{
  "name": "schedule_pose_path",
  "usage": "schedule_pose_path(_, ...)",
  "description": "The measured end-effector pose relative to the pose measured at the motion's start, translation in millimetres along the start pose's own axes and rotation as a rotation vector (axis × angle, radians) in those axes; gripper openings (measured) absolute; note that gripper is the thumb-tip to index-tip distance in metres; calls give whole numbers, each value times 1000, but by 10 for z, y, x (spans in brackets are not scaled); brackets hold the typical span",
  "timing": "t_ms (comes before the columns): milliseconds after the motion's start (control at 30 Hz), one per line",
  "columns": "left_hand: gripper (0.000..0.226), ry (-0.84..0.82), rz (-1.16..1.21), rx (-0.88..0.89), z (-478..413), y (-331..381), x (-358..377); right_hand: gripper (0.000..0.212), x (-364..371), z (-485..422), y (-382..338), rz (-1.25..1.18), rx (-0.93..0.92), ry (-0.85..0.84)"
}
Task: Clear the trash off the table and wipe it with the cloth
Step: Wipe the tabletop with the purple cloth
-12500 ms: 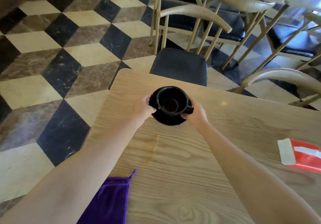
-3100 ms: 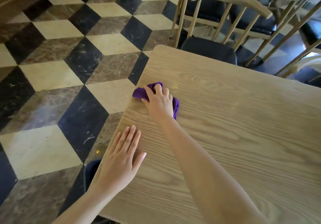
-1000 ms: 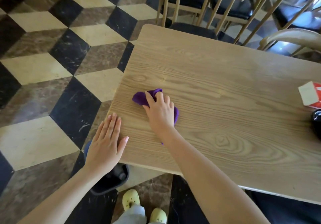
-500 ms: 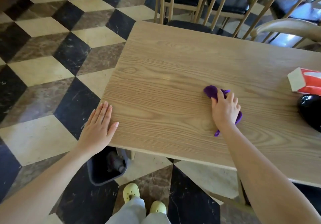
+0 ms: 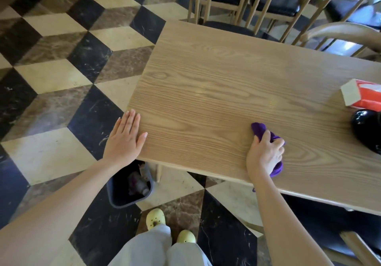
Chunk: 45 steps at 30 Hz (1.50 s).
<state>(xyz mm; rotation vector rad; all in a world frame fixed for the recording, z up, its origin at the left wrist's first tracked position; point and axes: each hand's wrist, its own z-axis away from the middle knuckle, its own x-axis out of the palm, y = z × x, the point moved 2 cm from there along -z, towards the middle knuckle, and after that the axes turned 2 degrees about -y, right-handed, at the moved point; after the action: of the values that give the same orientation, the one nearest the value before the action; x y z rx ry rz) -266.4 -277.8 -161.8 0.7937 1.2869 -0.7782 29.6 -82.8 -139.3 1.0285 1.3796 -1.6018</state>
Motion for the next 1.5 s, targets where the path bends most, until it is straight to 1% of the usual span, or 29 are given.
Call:
schedule_pose_path(133,67,-21,-6,5,-5,-24,17,41,276,416,-568,24,-145,-65)
schedule_pose_path(200,71,-24,-11,10,-14,-31,32,42,348,504,-734,23,-150,-69)
schedule_pose_path(300,68,-12,-4,19,-21,-48,58,44,361,496,-768,26,-115,-65)
schedule_pose_path(400,73,-6,1,25,-15,-65,69,45,376,554,-856,28,-115,-86)
schedule_pose_path(433,73,-7,11,30,-17,-67,63,45,410,621,-946,30,-143,-105)
schedule_pose_path(500,65,-4,90,33,-25,-70,40,47,533,835,-1194,61,-246,-150)
schedule_pose_path(533,59,-7,199,24,-33,-77,18,48,601,965,-1335,72,-298,-176)
schedule_pose_path(567,54,-16,373,5,-43,-89,-25,48,662,1097,-1481,72,-337,-202)
schedule_pose_path(600,50,-37,608,-32,-60,-111,-82,48,722,1226,-1627,60,-364,-232)
schedule_pose_path(667,48,-115,1160,-144,-82,-171,-211,49,840,1480,-1890,27,-416,-301)
schedule_pose_path(700,49,-147,1398,-209,-89,-207,-275,49,895,1596,-2004,23,-452,-340)
schedule_pose_path(733,50,-158,1584,-267,-87,-254,-320,50,938,1697,-2097,27,-487,-377)
schedule_pose_path(767,50,-153,1724,-317,-82,-303,-347,51,964,1765,-2163,27,-512,-412)
schedule_pose_path(833,47,-135,1867,-374,-63,-399,-370,55,958,1799,-2215,3,-535,-485)
schedule_pose_path(900,45,-142,1857,-397,-57,-475,-356,55,895,1738,-2199,-53,-561,-583)
schedule_pose_path(967,43,-152,1727,-434,-61,-524,-346,48,813,1657,-2188,-162,-583,-716)
schedule_pose_path(1033,35,-151,1558,-454,-74,-567,-363,42,748,1612,-2208,-254,-608,-838)
schedule_pose_path(1100,27,-153,1480,-456,-82,-616,-400,41,697,1595,-2244,-251,-637,-886)
schedule_pose_path(1167,29,-178,1408,-429,-79,-660,-461,44,674,1590,-2243,-256,-618,-910)
schedule_pose_path(1200,33,-193,1321,-395,-77,-675,-501,46,668,1588,-2229,-288,-569,-917)
schedule_pose_path(1267,37,-204,1180,-336,-75,-681,-588,52,656,1570,-2188,-402,-396,-889)
schedule_pose_path(1333,36,-194,1154,-288,-86,-660,-699,64,612,1519,-2169,-502,-237,-835)
schedule_pose_path(1400,35,-226,1152,-171,-114,-612,-850,82,562,1434,-2165,-535,-164,-876)
schedule_pose_path(1433,34,-258,1154,-91,-130,-585,-934,83,519,1385,-2165,-531,-161,-933)
schedule_pose_path(1467,34,-291,1150,-9,-148,-556,-1026,75,469,1332,-2165,-545,-167,-1008)
schedule_pose_path(1500,35,-314,1137,60,-163,-530,-1127,60,410,1276,-2164,-587,-171,-1096)
